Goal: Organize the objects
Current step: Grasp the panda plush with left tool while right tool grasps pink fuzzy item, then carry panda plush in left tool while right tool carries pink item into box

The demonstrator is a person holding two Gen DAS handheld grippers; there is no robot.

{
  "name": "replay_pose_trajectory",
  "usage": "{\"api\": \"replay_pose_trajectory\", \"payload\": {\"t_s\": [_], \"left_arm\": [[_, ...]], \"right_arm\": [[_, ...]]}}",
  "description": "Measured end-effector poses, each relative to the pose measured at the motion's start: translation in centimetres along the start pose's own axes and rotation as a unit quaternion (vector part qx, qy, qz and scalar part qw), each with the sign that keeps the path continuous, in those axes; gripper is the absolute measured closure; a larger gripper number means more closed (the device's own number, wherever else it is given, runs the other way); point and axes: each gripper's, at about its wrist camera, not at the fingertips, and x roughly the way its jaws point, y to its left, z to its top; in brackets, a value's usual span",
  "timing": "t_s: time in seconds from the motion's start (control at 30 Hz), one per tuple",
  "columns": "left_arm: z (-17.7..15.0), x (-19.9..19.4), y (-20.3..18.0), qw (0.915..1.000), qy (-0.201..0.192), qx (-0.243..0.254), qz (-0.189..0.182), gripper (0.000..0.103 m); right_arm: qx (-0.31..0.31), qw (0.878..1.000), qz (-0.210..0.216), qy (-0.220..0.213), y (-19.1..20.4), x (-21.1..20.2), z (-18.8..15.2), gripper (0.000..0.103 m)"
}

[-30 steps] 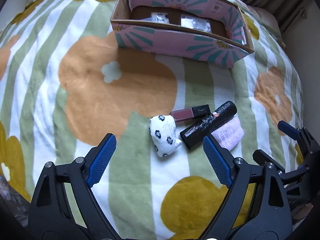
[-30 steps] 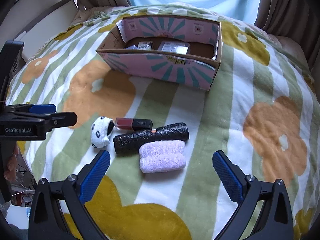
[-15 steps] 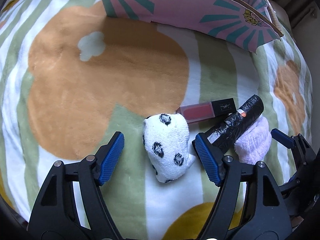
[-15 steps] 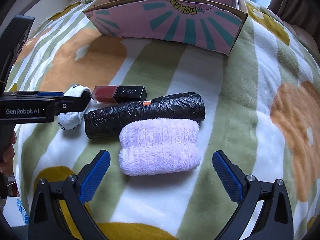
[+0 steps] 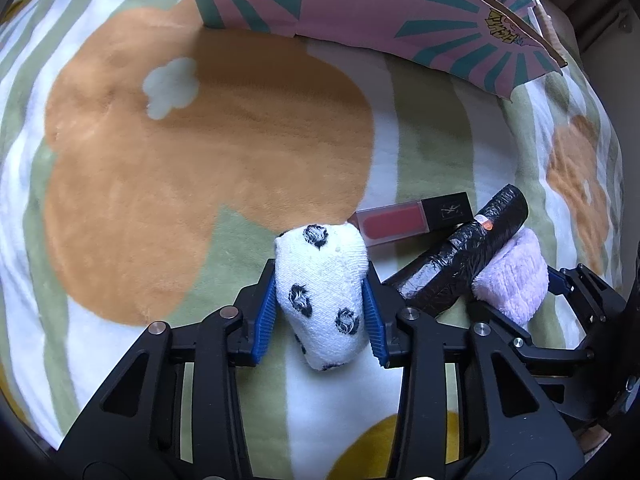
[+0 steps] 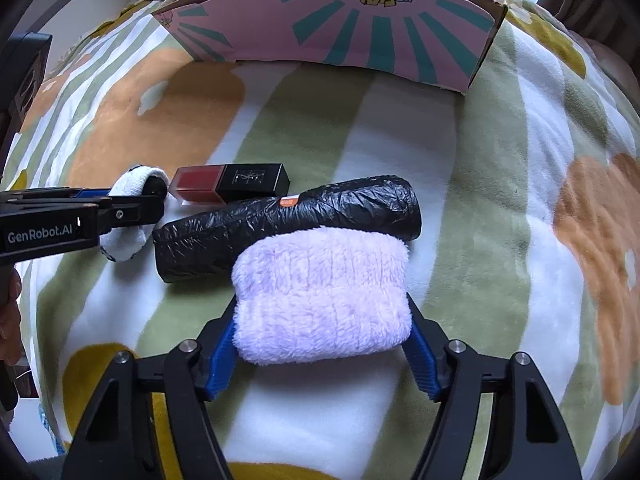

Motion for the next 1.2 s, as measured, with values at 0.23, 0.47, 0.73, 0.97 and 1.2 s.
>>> {"api": "replay_pose_trajectory", "payload": {"t_s": [0.23,0.47,0.73,0.97,1.2], "left_arm": [[0.1,-1.3,-0.5,0.9999,-0.012,0.001,-0.001,0.069],[0.0,-2.3,0.9,0.9997,-0.025,-0.003,-0.005,0.069],[0.2,-6.4,0.4,0.9987,-0.049,0.009,-0.009,0.069],[1.1,-11.9,-0.1,0.9966,-0.076,0.031,-0.009,0.069],[1.4,-19.1,-0.6,0.9916,-0.112,0.065,0.004,0.069]], "right_arm": [[0.010,1.000,0.001,-0.017,-0.1,-0.9,-0.4,0.045],[0.019,0.999,-0.008,-0.038,0.2,-2.8,0.0,0.049],[0.033,0.997,-0.021,-0.069,1.1,-7.1,1.5,0.049],[0.065,0.993,-0.035,-0.092,1.9,-12.6,3.3,0.050],[0.099,0.987,-0.050,-0.113,3.3,-18.9,4.4,0.050]]}}
